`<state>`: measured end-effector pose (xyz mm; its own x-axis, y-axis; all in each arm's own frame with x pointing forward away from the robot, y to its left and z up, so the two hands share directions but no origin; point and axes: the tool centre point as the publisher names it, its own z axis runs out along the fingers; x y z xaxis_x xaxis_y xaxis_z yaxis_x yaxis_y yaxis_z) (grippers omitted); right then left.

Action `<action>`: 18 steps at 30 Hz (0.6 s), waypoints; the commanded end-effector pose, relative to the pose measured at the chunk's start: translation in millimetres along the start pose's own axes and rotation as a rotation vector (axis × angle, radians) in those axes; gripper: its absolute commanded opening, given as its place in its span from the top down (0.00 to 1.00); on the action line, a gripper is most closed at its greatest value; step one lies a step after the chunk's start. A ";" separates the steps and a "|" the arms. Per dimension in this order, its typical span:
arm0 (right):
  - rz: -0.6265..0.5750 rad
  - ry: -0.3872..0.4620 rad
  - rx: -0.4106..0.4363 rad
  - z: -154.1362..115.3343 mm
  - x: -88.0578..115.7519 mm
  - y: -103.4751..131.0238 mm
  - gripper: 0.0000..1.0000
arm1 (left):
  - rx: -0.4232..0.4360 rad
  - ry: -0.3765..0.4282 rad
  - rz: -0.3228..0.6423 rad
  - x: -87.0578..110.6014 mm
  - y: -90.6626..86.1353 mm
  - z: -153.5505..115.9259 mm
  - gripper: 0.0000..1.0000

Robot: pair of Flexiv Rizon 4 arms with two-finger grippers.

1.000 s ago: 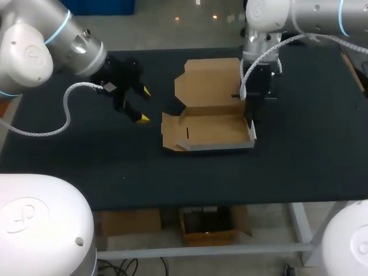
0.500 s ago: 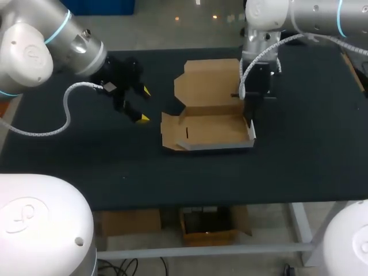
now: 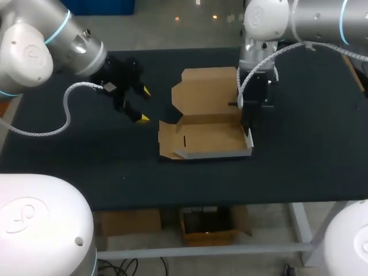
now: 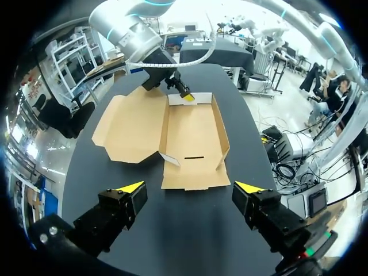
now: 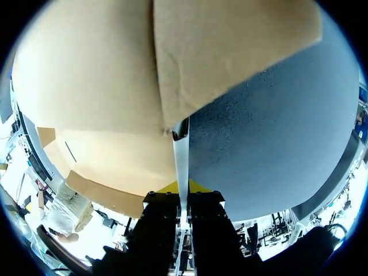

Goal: Assemble the packaging by folding the flat box into shape, placing the metal phone stand inside, and closing the box properly

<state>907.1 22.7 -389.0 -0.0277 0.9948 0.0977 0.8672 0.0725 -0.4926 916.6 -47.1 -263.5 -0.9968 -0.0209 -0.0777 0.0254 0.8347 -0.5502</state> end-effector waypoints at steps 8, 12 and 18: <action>0.026 -0.025 -0.008 10.0 1.3 -0.1 1.00 | -0.005 0.003 -0.001 -0.5 -0.6 -0.4 0.00; 0.030 -0.027 -0.012 11.4 0.4 -0.5 1.00 | -0.005 0.003 -0.001 -0.5 -0.6 -0.4 0.00; 0.039 -0.035 -0.025 13.9 0.2 0.9 1.00 | -0.005 0.003 -0.001 -0.5 -0.6 -0.4 0.00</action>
<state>902.8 22.5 -399.8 -0.0098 0.9986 0.0512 0.8774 0.0332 -0.4787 916.6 -47.1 -263.5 -0.9968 -0.0208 -0.0776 0.0254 0.8347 -0.5501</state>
